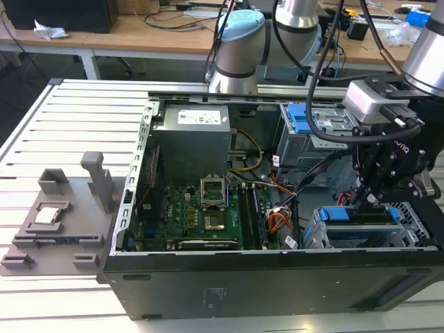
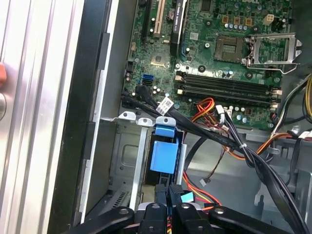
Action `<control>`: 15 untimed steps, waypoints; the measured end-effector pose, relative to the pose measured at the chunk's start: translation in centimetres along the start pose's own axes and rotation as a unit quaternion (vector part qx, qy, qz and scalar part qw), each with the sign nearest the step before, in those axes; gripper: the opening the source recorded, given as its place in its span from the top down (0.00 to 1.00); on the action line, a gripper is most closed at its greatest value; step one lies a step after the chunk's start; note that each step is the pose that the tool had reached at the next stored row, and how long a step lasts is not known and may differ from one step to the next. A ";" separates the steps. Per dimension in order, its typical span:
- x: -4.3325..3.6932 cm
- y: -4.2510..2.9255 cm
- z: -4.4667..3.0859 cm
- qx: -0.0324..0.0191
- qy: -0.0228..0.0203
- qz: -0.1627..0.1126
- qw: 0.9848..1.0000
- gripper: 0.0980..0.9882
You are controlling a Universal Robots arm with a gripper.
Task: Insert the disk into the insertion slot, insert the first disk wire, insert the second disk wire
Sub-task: 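Insert the second disk wire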
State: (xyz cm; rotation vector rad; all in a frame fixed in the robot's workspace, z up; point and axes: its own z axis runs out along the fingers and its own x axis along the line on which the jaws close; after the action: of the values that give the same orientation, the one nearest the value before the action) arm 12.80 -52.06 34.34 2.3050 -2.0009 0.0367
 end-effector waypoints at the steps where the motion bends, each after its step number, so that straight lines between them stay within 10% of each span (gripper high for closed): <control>1: 0.02 0.00 0.02 0.000 -0.001 0.001 1.000 0.95; 15: 0.77 -0.12 0.27 0.000 -0.016 0.024 1.000 0.95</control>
State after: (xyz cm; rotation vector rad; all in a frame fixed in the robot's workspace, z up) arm 13.01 -52.82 34.12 2.2724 -2.0702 0.0026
